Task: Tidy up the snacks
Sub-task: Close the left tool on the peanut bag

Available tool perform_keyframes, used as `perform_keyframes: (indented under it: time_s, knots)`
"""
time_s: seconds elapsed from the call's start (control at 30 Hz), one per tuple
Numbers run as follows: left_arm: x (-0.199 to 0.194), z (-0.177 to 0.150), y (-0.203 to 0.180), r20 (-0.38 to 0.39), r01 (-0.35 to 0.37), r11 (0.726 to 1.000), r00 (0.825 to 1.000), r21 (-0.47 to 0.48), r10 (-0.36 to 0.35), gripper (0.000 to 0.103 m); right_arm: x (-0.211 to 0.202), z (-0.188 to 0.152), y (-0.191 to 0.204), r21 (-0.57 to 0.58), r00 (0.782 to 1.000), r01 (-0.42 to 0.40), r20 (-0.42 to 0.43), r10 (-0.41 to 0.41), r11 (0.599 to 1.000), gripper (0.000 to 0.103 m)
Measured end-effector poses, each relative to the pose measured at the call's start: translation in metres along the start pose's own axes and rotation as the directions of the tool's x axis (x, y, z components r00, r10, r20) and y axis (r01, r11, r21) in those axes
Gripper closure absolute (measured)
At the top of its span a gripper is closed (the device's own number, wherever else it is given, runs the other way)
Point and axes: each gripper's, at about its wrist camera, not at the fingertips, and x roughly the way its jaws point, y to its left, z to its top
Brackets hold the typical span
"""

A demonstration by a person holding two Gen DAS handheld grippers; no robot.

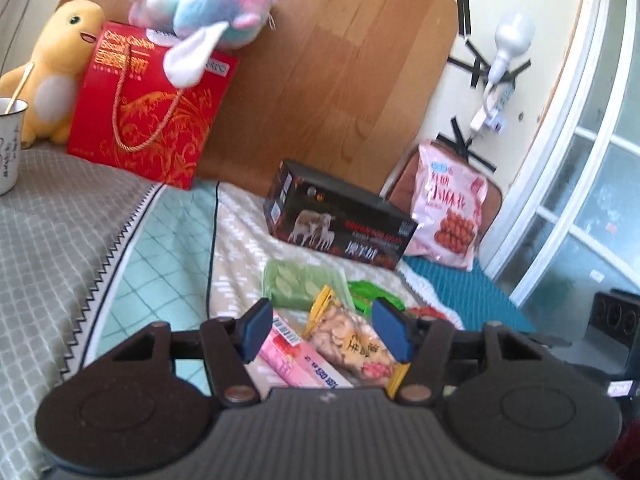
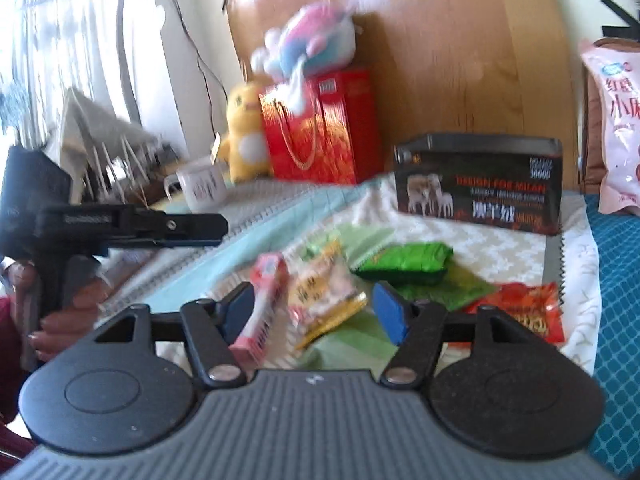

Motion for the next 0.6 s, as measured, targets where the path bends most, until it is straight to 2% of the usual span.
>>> perform_keyframes:
  time_s: [0.1, 0.17, 0.2, 0.23, 0.27, 0.3, 0.4, 0.47, 0.5, 0.6]
  knots:
    - [0.018, 0.008, -0.007, -0.033, 0.018, 1.0, 0.999, 0.025, -0.017, 0.047, 0.011, 0.0, -0.007, 0.035, 0.999, -0.004, -0.032, 0.005, 0.999, 0.048]
    - [0.035, 0.013, -0.016, -0.079, 0.037, 0.996, 0.996, 0.081, -0.03, 0.044, 0.014, -0.002, -0.007, 0.048, 0.999, -0.015, -0.04, 0.017, 0.999, 0.053]
    - [0.044, 0.013, -0.021, -0.107, 0.028, 0.993, 0.994, 0.116, -0.015, 0.042, 0.014, -0.004, -0.006, 0.046, 0.999, -0.017, -0.043, 0.019, 0.999, 0.065]
    - [0.054, 0.012, -0.025, -0.137, 0.009, 0.989, 0.99, 0.145, 0.011, 0.039, 0.013, -0.005, -0.005, 0.045, 0.999, -0.011, -0.047, 0.013, 0.999, 0.091]
    - [0.065, 0.01, -0.027, -0.178, -0.009, 0.987, 0.983, 0.16, 0.038, 0.039, 0.012, -0.004, -0.006, 0.055, 0.999, -0.004, -0.047, 0.006, 0.998, 0.095]
    - [0.073, 0.008, -0.027, -0.21, -0.003, 0.987, 0.977, 0.161, 0.038, 0.039, 0.008, -0.002, -0.008, 0.064, 0.999, 0.006, -0.035, -0.004, 0.998, 0.097]
    - [0.078, 0.006, -0.027, -0.243, 0.044, 0.993, 0.97, 0.111, -0.016, 0.039, -0.002, 0.003, -0.021, 0.081, 0.995, 0.099, 0.013, -0.101, 0.992, 0.097]
    - [0.078, 0.004, -0.028, -0.246, 0.055, 0.994, 0.969, 0.09, -0.031, 0.04, -0.006, 0.006, -0.031, 0.102, 0.98, 0.185, 0.047, -0.191, 0.977, 0.097]
    - [0.078, 0.003, -0.029, -0.245, 0.047, 0.995, 0.969, 0.089, -0.024, 0.039, -0.009, 0.007, -0.036, 0.113, 0.979, 0.189, 0.058, -0.196, 0.976, 0.093]
    - [0.075, 0.003, -0.027, -0.244, 0.051, 0.997, 0.969, 0.06, -0.035, 0.039, -0.017, 0.006, -0.045, 0.15, 0.991, 0.102, 0.07, -0.113, 0.983, 0.087]
